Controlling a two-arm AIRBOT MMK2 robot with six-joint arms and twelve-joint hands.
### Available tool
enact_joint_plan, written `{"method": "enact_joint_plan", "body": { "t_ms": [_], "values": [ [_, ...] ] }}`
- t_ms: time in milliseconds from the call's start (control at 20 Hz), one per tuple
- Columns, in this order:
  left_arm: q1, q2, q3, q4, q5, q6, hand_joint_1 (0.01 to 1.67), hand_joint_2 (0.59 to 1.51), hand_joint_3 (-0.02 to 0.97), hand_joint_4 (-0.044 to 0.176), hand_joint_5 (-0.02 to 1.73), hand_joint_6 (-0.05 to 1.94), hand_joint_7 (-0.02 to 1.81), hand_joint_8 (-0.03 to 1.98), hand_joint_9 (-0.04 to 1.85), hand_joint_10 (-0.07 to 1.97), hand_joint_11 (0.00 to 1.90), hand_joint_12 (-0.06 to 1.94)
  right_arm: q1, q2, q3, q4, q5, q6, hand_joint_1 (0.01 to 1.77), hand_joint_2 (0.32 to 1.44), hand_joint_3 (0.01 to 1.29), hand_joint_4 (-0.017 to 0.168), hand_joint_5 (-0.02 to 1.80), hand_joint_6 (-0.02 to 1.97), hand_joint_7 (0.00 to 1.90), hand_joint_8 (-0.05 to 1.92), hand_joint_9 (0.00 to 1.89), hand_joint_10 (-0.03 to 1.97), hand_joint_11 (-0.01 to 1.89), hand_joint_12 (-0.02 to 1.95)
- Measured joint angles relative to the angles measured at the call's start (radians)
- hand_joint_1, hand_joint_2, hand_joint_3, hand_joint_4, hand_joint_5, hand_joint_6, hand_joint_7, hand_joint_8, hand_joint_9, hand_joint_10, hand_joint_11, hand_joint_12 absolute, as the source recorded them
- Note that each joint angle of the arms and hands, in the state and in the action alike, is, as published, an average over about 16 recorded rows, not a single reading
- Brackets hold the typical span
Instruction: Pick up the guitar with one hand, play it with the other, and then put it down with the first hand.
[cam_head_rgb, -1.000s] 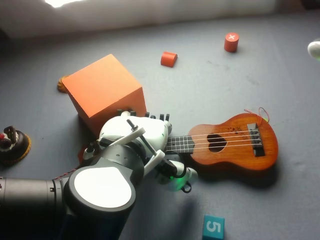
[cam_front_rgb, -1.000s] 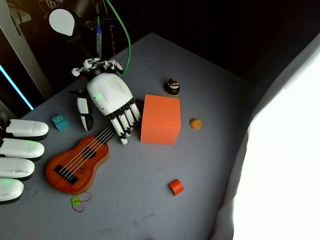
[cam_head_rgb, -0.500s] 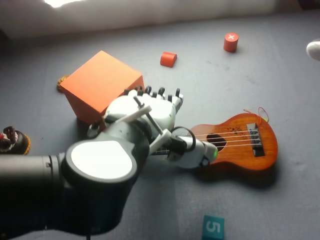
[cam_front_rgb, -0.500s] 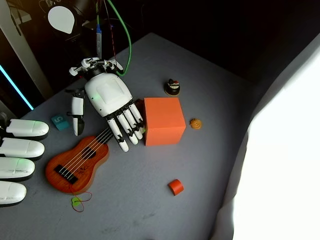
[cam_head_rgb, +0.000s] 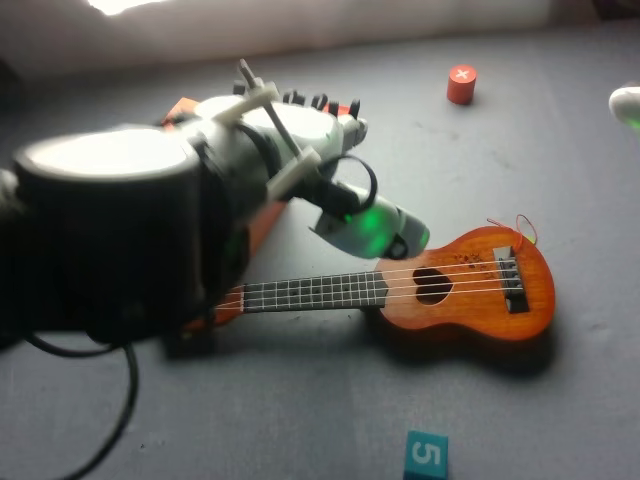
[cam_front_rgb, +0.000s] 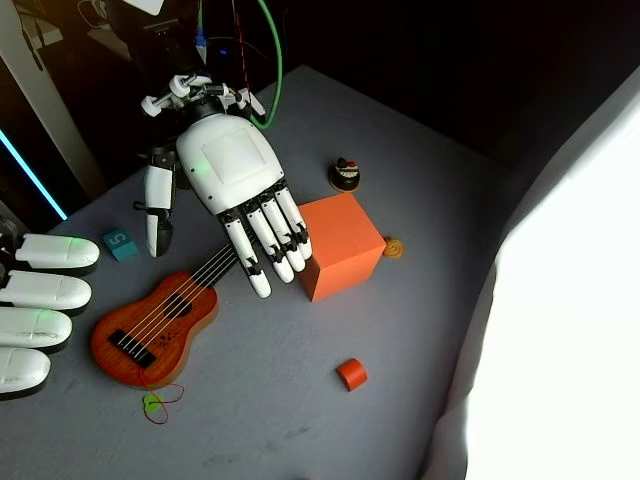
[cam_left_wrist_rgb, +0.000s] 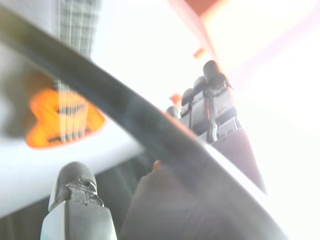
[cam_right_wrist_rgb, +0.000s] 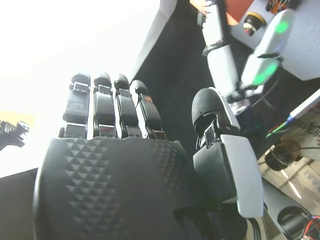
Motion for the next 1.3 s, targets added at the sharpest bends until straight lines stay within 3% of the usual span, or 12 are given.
{"method": "enact_joint_plan", "body": {
  "t_ms": [350,600,950,1300],
  "values": [
    [-0.168,0.055,0.002,-0.203,-0.081,0.269,0.15,1.013,0.006,0.095,0.02,0.0,0.03,0.0,0.03,0.01,0.02,0.35,0.0,0.0,-0.002,0.0,0.0,0.0,0.13,1.39,0.02,0.006,0.02,0.0,0.02,0.01,0.02,0.02,0.02,0.0],
    [-0.252,0.085,0.0,-0.308,-0.115,0.409,0.14,1.015,0.006,0.095,0.02,0.0,0.03,-0.01,0.03,0.01,0.02,0.3,-0.006,0.0,-0.002,-0.001,-0.002,-0.001,0.11,1.39,0.02,0.006,0.02,0.0,0.02,0.01,0.02,0.02,0.02,0.0],
    [-0.311,0.117,-0.012,-0.383,-0.12,0.49,0.14,1.021,0.005,0.092,0.02,0.0,0.05,0.0,0.06,0.01,0.02,0.36,-0.016,0.0,-0.002,-0.009,-0.005,-0.002,0.08,1.39,0.02,0.006,0.02,0.0,0.02,0.01,0.02,0.02,0.02,0.0],
    [-0.321,0.131,-0.021,-0.412,-0.11,0.502,0.14,1.027,0.005,0.089,0.02,0.0,0.08,0.0,0.08,0.01,0.02,0.42,-0.023,0.0,-0.002,-0.016,-0.009,-0.003,0.08,1.39,0.02,0.006,0.02,0.0,0.02,0.01,0.02,0.02,0.02,0.0]
  ]
}}
